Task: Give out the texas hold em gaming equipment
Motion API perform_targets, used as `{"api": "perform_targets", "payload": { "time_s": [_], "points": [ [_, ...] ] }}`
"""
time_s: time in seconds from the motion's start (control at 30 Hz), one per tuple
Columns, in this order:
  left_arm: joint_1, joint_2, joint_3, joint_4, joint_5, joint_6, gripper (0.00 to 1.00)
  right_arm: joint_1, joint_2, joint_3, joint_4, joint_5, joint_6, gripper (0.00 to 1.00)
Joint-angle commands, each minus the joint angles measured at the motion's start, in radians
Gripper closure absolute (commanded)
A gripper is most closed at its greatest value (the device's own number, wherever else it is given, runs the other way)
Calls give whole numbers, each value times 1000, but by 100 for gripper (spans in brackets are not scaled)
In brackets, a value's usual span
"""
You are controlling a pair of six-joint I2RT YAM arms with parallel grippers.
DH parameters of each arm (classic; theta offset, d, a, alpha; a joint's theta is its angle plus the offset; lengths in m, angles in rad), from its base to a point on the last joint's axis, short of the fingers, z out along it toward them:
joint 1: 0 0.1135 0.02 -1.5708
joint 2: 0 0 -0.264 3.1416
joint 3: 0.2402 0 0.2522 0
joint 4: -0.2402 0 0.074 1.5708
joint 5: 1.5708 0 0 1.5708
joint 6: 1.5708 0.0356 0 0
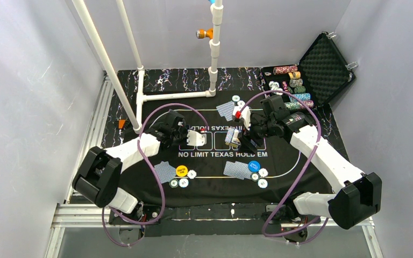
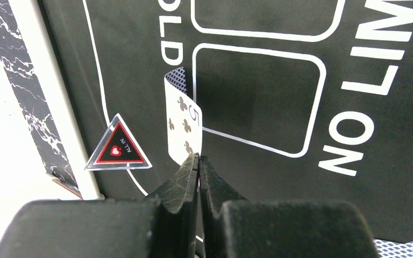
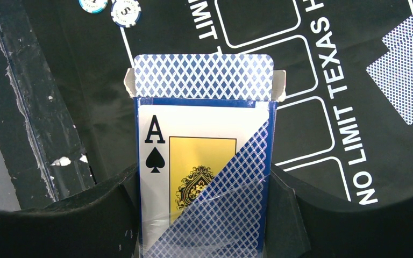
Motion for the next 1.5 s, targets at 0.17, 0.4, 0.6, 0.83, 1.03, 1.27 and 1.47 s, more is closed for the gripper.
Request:
{"api": "perform_targets", "payload": {
  "time_s": [0.17, 0.4, 0.6, 0.83, 1.03, 1.27, 1.47],
  "points": [
    [-5, 49, -22, -8, 30, -28, 100, -9, -16, 1, 27, -36, 12, 99],
    [-6, 34, -20, -29, -8, -53, 100, -9, -16, 2, 22, -34, 10, 99],
    [-6, -5, 2, -79, -1, -81, 100, -9, -10, 6, 23, -40, 10, 99],
    [-6, 33, 3, -84, 24, -105, 100, -9, -13, 12, 21, -39, 9, 99],
    [-9, 51, 3, -94, 79, -130, 100, -9, -19, 0, 25, -39, 5, 99],
    [-15, -61, 152, -386, 200, -281, 38, -9, -21, -1, 25, -30, -1, 99],
    [16, -51, 415, -540, 619, -854, 17, -7, -19, -6, 47, -36, 10, 99]
  ]
}}
